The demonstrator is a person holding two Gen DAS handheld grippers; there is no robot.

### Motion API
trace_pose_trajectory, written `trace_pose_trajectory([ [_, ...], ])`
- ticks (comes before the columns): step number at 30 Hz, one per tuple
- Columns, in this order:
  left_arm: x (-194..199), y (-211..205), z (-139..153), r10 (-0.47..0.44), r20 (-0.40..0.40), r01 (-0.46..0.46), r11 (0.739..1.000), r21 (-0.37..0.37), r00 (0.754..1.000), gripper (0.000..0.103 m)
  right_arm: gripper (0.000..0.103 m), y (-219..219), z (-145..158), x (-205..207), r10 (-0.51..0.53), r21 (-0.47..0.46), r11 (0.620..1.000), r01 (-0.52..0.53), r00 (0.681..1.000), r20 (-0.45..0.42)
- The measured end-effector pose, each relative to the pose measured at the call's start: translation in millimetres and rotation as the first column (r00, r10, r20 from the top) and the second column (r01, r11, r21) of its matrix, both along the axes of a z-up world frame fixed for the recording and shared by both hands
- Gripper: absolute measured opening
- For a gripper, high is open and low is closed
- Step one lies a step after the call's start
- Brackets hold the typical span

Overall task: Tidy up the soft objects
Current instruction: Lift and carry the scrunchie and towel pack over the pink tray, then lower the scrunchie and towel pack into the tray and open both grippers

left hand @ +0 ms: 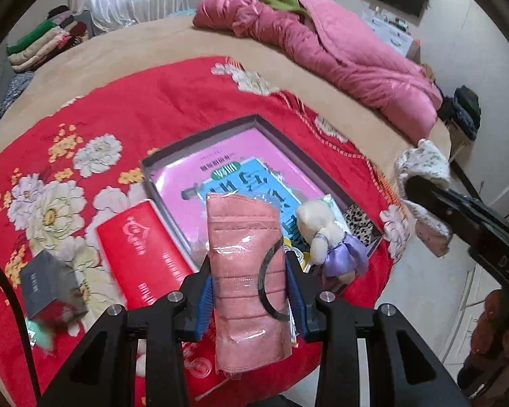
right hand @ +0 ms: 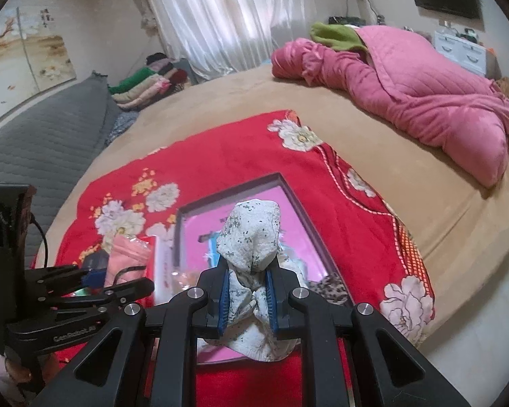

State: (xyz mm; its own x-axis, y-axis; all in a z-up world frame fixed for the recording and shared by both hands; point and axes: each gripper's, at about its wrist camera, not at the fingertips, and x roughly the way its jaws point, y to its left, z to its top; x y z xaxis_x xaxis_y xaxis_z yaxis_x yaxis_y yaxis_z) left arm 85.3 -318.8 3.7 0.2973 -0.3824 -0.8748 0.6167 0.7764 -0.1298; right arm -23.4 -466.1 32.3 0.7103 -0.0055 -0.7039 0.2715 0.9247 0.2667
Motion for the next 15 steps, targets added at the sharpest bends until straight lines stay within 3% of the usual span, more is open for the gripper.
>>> trace_pose_trajectory([
  [8,10.3,-26.1,-35.6,-0.018,-0.037,0.021,0.997,0.074,0.999,0.038,0.018,-21.2,-26.6,6.7,-0.017,0.004,1.0,0.017,0.998,-0.065],
  [15,17.0,-32.8,-52.3,-0.019,-0.062,0.025,0.996,0.09,0.998,0.038,0.018,-27.8,-46.9,18.6,-0.018,0.004,1.0,0.018,0.992,-0.125],
])
